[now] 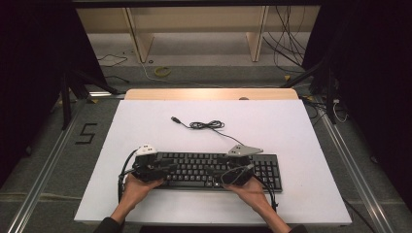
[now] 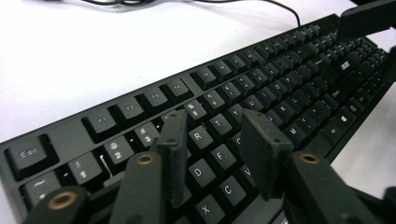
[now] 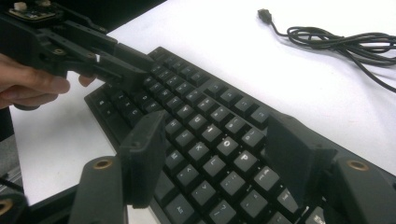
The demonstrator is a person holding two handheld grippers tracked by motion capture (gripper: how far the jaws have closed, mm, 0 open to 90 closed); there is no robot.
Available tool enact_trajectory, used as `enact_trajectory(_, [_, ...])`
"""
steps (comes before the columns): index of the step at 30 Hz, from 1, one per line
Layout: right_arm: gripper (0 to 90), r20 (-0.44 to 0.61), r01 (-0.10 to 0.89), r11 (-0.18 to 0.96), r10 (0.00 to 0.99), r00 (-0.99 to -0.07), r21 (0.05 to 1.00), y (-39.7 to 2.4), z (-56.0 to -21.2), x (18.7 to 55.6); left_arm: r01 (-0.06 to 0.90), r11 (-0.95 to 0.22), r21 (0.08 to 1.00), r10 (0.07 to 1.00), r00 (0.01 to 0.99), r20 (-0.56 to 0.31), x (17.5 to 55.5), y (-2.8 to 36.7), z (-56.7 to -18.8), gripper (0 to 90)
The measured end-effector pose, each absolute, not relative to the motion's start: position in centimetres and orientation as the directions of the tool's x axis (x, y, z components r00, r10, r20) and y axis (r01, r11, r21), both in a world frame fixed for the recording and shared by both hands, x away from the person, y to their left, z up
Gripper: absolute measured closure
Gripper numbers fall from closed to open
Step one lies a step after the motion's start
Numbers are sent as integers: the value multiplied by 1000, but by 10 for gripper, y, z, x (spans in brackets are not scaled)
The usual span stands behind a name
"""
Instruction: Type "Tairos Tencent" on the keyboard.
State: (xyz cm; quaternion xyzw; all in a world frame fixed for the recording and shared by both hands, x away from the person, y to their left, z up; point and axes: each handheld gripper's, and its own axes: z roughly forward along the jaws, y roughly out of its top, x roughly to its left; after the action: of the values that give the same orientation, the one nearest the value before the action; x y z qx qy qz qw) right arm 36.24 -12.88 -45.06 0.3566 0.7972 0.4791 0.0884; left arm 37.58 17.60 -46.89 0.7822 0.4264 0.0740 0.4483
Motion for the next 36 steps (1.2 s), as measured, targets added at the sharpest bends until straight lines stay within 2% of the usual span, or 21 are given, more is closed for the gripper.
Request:
enact_trajectory(11, [349,199,476,274,657,-727,836,-135,-450,357,593,-295,749,726,649,-228,385,168,-469,834])
enact_trajectory(15, [343,198,475,275,656,-729,836,-135,-450,355,593,-316,741,727,653,-213,387,166,-471,882])
enact_trajectory(36, [324,196,468,277,649,-736,839,-134,-449,352,601,-348,719,732,654,-192,389,161,-478,890])
